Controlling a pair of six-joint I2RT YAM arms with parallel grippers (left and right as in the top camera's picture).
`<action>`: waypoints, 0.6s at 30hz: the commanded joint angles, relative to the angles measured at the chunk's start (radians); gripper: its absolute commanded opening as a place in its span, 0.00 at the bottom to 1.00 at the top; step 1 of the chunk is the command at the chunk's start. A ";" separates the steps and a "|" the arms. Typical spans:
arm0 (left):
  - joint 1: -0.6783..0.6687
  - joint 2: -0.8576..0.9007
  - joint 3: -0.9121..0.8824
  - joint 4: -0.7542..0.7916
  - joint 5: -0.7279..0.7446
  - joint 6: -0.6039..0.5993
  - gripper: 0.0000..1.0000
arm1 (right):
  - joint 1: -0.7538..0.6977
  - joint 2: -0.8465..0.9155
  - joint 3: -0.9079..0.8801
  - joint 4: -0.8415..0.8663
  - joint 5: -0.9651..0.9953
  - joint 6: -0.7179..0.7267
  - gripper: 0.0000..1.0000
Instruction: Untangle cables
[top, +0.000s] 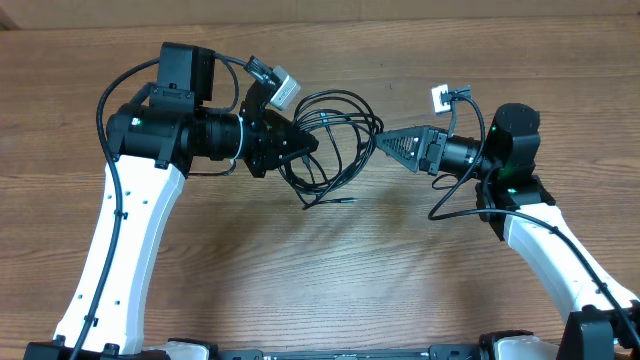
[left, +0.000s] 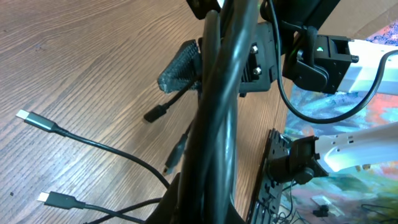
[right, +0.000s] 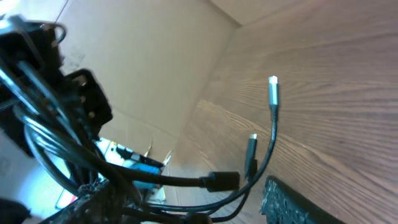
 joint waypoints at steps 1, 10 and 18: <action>-0.008 0.008 0.020 0.004 0.052 -0.010 0.04 | 0.007 0.002 0.018 0.000 0.055 -0.005 0.71; -0.034 0.008 0.020 0.020 0.040 -0.010 0.04 | 0.037 0.002 0.018 0.000 0.055 -0.005 0.74; -0.053 0.008 0.020 0.039 0.015 -0.010 0.04 | 0.090 0.002 0.018 0.000 0.059 -0.005 0.74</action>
